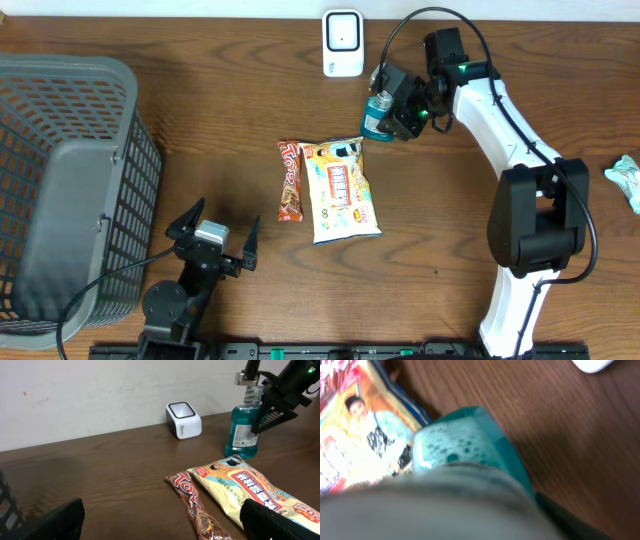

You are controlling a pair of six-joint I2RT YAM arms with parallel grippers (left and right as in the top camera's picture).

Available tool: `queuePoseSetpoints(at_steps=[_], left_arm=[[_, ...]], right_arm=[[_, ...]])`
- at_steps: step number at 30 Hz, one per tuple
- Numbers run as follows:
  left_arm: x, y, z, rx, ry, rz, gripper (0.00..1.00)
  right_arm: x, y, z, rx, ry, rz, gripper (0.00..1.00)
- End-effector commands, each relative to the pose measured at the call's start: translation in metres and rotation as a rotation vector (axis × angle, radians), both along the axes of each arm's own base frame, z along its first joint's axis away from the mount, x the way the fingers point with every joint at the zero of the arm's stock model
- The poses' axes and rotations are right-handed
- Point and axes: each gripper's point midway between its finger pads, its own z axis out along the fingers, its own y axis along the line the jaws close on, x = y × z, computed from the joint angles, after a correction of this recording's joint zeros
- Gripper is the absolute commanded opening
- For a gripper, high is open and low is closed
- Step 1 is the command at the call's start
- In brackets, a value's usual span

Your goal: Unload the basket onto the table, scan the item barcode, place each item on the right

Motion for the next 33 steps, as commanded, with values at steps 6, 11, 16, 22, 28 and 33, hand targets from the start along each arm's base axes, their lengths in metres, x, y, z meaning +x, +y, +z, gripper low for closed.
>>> queuePoseSetpoints(at_steps=[6, 11, 16, 22, 28, 33], left_arm=[[-0.001, -0.001, -0.016, 0.016, 0.044, -0.006, 0.99], [-0.001, -0.001, -0.016, 0.016, 0.044, -0.006, 0.99], [-0.001, -0.001, -0.016, 0.016, 0.044, -0.006, 0.99], [-0.001, -0.001, -0.016, 0.016, 0.044, -0.006, 0.99], [-0.001, -0.001, -0.016, 0.016, 0.044, -0.006, 0.99], [-0.001, -0.001, -0.016, 0.016, 0.044, -0.006, 0.99]], right_arm=[[-0.004, 0.008, 0.042, 0.026, -0.064, -0.016, 0.97], [-0.009, 0.007, 0.081, 0.043, -0.141, -0.015, 0.99], [-0.007, 0.007, 0.088, 0.044, -0.173, -0.003, 0.99], [-0.001, 0.014, 0.062, 0.028, -0.154, 0.043, 0.99], [0.008, 0.027, 0.049, 0.027, -0.177, 0.063, 0.99], [0.009, 0.035, 0.044, 0.026, -0.184, 0.077, 0.99]])
